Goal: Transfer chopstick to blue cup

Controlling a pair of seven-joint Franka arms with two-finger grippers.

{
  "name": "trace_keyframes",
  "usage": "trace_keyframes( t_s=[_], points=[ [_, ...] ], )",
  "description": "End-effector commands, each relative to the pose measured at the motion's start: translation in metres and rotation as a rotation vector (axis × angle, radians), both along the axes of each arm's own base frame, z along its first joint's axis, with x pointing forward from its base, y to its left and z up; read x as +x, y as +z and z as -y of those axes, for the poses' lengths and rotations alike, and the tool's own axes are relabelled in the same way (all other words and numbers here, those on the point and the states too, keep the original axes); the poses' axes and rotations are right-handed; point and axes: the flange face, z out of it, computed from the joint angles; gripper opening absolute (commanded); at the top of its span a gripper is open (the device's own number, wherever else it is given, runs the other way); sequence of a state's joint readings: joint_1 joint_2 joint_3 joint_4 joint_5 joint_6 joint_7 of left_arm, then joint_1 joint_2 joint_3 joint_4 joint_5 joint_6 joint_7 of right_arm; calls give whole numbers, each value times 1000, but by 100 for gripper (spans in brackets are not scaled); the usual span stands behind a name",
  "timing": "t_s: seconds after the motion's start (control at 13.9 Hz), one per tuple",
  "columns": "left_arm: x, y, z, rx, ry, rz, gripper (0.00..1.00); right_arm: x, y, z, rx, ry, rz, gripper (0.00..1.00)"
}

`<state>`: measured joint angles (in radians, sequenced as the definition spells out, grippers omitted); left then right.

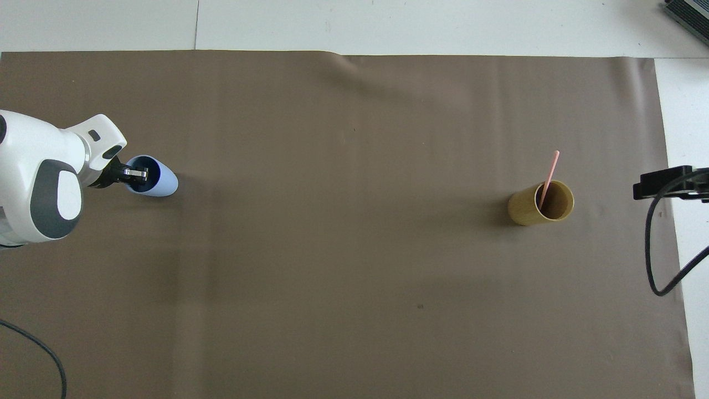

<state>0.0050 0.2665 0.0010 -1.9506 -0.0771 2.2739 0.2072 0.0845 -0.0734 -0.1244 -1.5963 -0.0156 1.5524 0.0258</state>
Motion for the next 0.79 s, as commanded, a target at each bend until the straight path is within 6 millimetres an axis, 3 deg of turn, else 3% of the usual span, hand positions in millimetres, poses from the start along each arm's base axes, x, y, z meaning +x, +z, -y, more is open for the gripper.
trace_keyframes(
  t_s=[0.0, 0.14, 0.29, 0.72],
  points=[
    [-9, 27, 30, -19, -8, 2, 0, -2, 4, 3, 20, 13, 10, 100],
    [-12, 31, 97, -31, 58, 8, 0, -2, 4, 3, 20, 13, 10, 100],
    [-23, 33, 151, -38, 112, 1, 0, -2, 4, 3, 20, 13, 11, 100],
    [-70, 29, 285, -50, 151, -3, 0, -2, 4, 3, 20, 13, 10, 100]
  ],
)
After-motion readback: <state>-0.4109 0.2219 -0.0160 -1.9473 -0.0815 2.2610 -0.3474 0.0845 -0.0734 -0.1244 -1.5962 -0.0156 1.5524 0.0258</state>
